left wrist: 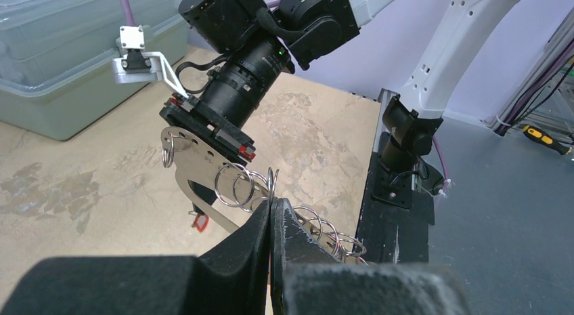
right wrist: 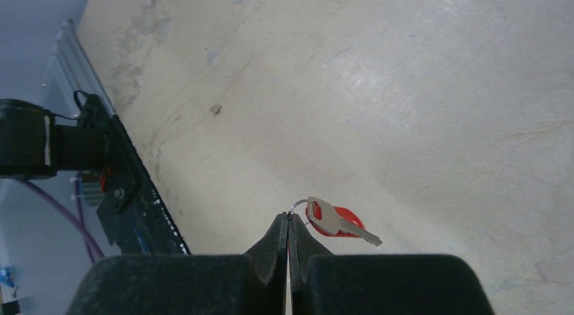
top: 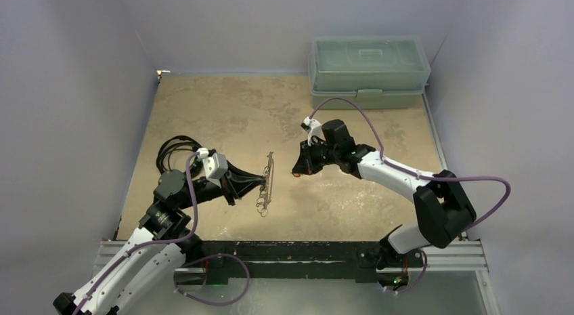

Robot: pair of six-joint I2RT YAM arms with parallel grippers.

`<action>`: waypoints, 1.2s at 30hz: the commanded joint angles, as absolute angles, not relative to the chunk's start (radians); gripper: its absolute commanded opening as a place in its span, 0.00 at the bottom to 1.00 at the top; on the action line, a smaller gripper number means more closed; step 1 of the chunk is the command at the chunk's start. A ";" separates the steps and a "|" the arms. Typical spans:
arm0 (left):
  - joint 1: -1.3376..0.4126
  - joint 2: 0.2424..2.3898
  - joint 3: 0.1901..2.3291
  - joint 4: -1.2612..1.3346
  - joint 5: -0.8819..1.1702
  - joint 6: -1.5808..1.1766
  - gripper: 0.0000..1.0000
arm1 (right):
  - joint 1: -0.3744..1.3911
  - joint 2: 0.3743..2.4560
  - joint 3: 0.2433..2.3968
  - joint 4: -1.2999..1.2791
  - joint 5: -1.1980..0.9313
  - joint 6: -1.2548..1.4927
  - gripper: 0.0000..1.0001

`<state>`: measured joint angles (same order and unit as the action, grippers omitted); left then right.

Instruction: Put the keys on the keyring

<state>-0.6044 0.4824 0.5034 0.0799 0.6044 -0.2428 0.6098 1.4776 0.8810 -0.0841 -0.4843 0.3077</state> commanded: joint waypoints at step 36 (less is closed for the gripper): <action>-0.603 0.439 0.499 0.459 0.926 -0.437 0.00 | 0.623 0.866 0.756 0.366 -1.105 0.318 0.00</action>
